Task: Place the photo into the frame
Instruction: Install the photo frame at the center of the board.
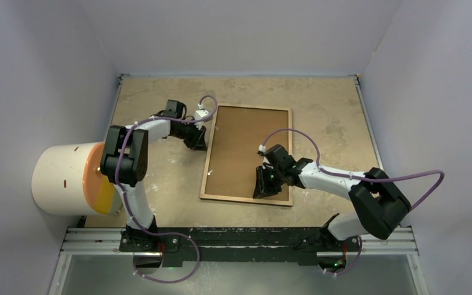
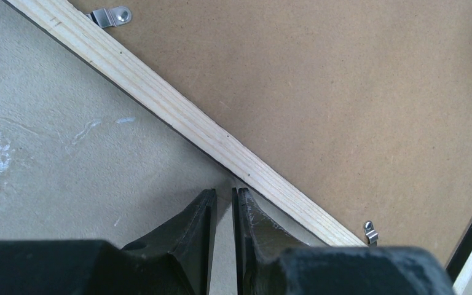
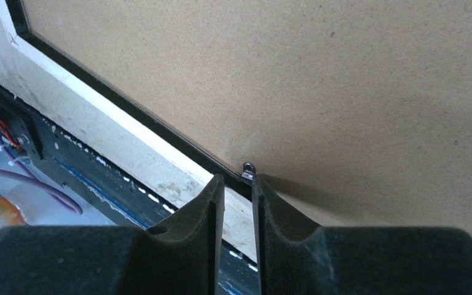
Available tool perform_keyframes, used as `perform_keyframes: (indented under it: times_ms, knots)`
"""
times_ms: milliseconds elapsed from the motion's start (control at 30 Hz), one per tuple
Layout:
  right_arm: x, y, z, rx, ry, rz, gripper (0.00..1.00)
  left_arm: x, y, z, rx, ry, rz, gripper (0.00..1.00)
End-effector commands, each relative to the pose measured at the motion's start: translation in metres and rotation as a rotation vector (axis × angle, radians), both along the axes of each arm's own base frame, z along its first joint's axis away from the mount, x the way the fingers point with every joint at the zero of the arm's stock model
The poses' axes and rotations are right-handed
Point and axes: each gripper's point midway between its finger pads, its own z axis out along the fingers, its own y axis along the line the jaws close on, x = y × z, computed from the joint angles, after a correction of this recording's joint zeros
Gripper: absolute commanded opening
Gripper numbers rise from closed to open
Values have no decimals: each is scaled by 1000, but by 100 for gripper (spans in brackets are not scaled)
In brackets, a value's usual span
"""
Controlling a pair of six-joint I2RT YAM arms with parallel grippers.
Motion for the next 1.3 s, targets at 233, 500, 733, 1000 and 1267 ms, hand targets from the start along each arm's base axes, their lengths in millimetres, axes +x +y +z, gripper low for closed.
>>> perform_keyframes:
  times_ms: [233,500,733,1000,1267]
  knots:
    - [-16,0,-9,5,71,30,29,-6,-4,13,-8,-36,-32,19]
    - [16,-10,25,-65,-26,-15,41,-9,-4,20,-15,-43,-48,19]
    - [96,-85,62,-142,-216,-390,81,-15,8,21,23,-54,-60,19]
    - [166,-164,52,-235,-296,-714,99,-46,9,-9,100,-28,-114,20]
    - [227,-132,31,-46,-247,-663,99,-79,-11,-22,149,-24,-221,20]
